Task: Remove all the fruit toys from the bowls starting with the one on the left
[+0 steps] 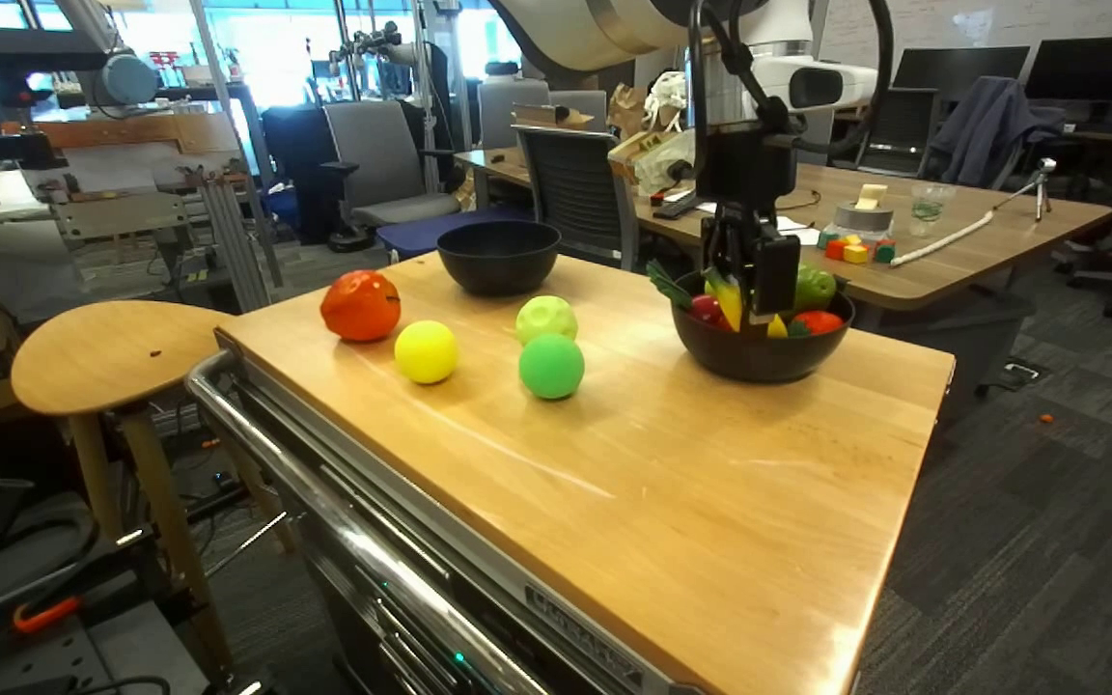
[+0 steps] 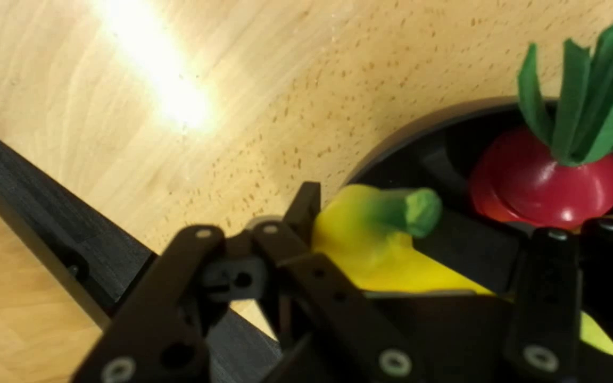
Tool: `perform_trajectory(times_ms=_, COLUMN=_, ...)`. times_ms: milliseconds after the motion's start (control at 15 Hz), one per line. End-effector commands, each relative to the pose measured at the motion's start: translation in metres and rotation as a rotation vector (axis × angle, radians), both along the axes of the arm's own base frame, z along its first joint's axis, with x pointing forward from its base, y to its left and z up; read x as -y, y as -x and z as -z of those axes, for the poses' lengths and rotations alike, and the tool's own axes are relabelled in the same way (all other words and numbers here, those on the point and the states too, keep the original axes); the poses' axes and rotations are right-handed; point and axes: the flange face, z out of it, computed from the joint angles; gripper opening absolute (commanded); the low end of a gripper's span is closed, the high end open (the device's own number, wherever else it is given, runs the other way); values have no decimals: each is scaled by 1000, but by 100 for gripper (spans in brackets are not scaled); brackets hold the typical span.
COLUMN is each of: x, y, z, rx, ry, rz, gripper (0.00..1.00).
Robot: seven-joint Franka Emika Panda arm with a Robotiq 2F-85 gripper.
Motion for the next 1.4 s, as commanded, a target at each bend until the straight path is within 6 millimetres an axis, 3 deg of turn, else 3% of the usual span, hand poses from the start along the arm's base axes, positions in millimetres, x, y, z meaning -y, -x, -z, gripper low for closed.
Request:
perform_trajectory(times_ms=0, x=0, y=-1, z=-4, rx=-10, ry=-4, rz=5, gripper=74)
perform_trajectory(times_ms=133, x=-1, y=0, z=-5, rx=-14, ry=-6, rz=1, gripper=84)
perform_trajectory(times_ms=200, x=-2, y=0, z=-5, rx=-23, ry=-10, rz=-1, gripper=80)
perform_trajectory(times_ms=267, x=-2, y=1, z=-5, rx=-24, ry=-11, rz=-1, gripper=83)
perform_trajectory(times_ms=333, x=-2, y=1, z=-5, rx=-29, ry=-14, rz=-1, gripper=55)
perform_trajectory(times_ms=400, x=-3, y=1, z=-5, rx=-35, ry=-16, rz=-1, gripper=55)
perform_trajectory(times_ms=600, x=-4, y=2, z=-6, rx=-45, ry=-19, rz=0, gripper=29)
perform_trajectory(times_ms=800, x=-7, y=2, z=-9, rx=-48, ry=-17, rz=-2, gripper=9)
perform_trajectory(times_ms=1067, x=-9, y=0, z=-19, rx=-28, ry=-13, rz=-8, gripper=9)
perform_trajectory(times_ms=1333, x=-12, y=-1, z=-24, rx=-22, ry=-9, rz=-13, gripper=0)
